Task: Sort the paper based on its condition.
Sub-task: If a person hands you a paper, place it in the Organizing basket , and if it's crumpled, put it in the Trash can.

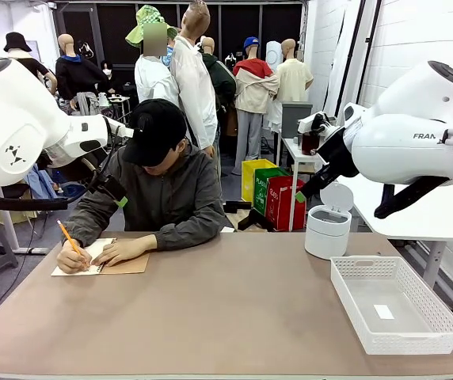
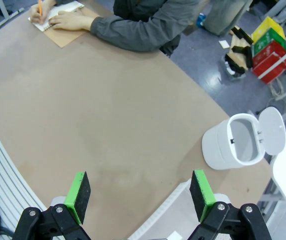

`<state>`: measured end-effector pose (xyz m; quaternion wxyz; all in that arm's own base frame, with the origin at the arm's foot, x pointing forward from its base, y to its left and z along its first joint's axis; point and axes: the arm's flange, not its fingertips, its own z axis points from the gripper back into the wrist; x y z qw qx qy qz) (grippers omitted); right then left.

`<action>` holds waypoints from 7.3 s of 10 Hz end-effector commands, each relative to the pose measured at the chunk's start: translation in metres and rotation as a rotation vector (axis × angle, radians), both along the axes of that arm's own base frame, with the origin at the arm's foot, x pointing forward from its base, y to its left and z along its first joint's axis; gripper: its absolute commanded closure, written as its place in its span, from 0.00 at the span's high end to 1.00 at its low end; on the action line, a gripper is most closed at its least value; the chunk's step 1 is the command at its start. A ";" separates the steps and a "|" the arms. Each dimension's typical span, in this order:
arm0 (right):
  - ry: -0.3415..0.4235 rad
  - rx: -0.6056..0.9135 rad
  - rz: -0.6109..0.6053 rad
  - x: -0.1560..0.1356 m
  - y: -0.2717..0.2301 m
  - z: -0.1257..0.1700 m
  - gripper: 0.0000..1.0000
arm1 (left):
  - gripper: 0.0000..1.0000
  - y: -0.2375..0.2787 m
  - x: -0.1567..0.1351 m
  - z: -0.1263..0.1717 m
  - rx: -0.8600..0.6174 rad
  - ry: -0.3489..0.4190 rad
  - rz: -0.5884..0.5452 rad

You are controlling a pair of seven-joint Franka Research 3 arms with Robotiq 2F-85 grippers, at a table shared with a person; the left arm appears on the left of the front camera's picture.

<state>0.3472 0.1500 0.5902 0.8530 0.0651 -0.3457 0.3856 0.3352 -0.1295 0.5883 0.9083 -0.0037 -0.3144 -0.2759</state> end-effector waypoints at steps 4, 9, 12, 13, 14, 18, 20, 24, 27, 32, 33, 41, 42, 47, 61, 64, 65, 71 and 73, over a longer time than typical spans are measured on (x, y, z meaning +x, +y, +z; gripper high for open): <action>0.001 0.001 0.001 0.000 0.000 0.000 1.00 | 1.00 0.000 0.001 0.002 0.001 0.002 0.000; 0.001 0.001 0.001 0.000 0.000 0.000 1.00 | 1.00 0.000 0.001 0.002 0.001 0.002 0.000; 0.001 0.001 0.001 0.000 0.000 0.000 1.00 | 1.00 0.000 0.001 0.002 0.001 0.002 0.000; 0.001 0.001 0.001 0.000 0.000 0.000 1.00 | 1.00 0.000 0.001 0.002 0.001 0.002 0.000; 0.001 0.001 0.001 0.000 0.000 0.000 1.00 | 1.00 0.000 0.001 0.002 0.001 0.002 0.000; 0.001 0.001 0.001 0.000 0.000 0.000 1.00 | 1.00 0.000 0.001 0.002 0.001 0.002 0.000; 0.001 0.001 0.001 0.000 0.000 0.000 1.00 | 1.00 0.000 0.001 0.002 0.001 0.002 0.000; 0.001 0.001 0.001 0.000 0.000 0.000 1.00 | 1.00 0.000 0.001 0.002 0.001 0.002 0.000; 0.001 0.001 0.001 0.000 0.000 0.000 1.00 | 1.00 0.000 0.001 0.002 0.001 0.002 0.000; 0.001 0.001 0.001 0.000 0.000 0.000 1.00 | 1.00 0.000 0.001 0.002 0.001 0.002 0.000; 0.001 0.001 0.001 0.000 0.000 0.000 1.00 | 1.00 0.000 0.001 0.002 0.001 0.002 0.000; 0.001 0.001 0.001 0.000 0.000 0.000 1.00 | 1.00 0.000 0.001 0.002 0.001 0.002 0.000; 0.001 0.001 0.001 0.000 0.000 0.000 1.00 | 1.00 0.000 0.001 0.002 0.001 0.002 0.000; 0.001 0.001 0.001 0.000 0.000 0.000 1.00 | 1.00 0.000 0.001 0.002 0.001 0.002 0.000; 0.001 0.001 0.001 0.000 0.000 0.000 1.00 | 1.00 0.000 0.001 0.002 0.001 0.002 0.000; 0.001 0.001 0.001 0.000 0.000 0.000 1.00 | 1.00 0.000 0.001 0.002 0.001 0.002 0.000; 0.001 0.001 0.001 0.000 0.000 0.000 1.00 | 1.00 0.000 0.001 0.002 0.001 0.002 0.000; 0.001 0.001 0.001 0.000 0.000 0.000 1.00 | 1.00 0.000 0.001 0.002 0.001 0.002 0.000; 0.001 0.001 0.001 0.000 0.000 0.000 1.00 | 1.00 0.000 0.001 0.002 0.001 0.002 0.000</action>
